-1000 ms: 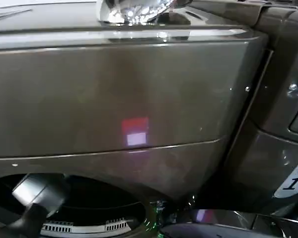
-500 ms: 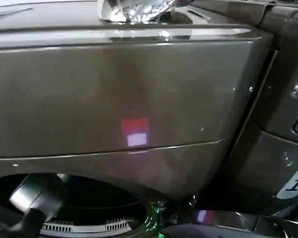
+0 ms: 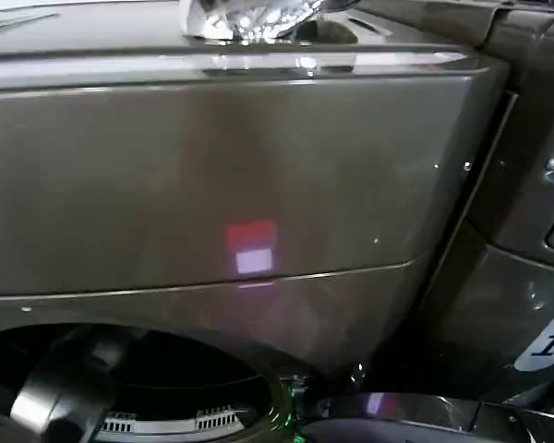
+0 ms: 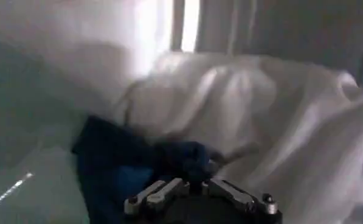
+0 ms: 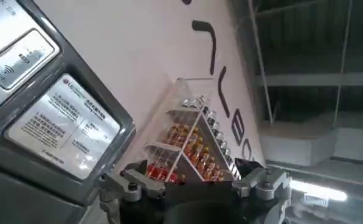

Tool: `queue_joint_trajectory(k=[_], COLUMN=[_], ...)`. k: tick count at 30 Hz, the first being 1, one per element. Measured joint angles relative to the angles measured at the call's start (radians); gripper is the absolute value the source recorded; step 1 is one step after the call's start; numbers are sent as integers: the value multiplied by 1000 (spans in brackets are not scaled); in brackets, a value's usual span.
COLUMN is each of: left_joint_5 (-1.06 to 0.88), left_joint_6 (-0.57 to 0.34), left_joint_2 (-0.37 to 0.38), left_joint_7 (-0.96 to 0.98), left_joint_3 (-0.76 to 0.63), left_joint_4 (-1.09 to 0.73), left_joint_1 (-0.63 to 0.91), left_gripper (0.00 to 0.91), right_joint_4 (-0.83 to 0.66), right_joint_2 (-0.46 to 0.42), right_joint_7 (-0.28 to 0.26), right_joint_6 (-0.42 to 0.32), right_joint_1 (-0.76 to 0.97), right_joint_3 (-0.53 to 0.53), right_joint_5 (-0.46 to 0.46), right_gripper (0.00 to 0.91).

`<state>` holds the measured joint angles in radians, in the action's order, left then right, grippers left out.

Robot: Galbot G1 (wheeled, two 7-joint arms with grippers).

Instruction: Grasp the clothes from the dryer.

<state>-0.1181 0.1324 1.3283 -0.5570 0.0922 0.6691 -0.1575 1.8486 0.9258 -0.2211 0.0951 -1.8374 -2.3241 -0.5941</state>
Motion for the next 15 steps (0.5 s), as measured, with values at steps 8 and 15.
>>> queue_joint_trajectory(k=[8, 15], left_joint_5=[162, 289], left_joint_6=[-65, -121], left_joint_2=[-2, 18], left_joint_7=[195, 360], left_joint_3=[41, 73], left_joint_4=[127, 180], left_joint_1=[-67, -89], left_gripper=[0, 0], right_joint_4=[1, 0], right_joint_2=[0, -4], right_joint_7=[-2, -3], right_joint_6=[-2, -5], right_joint_1=[9, 10], right_joint_3=[9, 10], right_joint_5=[1, -2], right_gripper=[907, 907])
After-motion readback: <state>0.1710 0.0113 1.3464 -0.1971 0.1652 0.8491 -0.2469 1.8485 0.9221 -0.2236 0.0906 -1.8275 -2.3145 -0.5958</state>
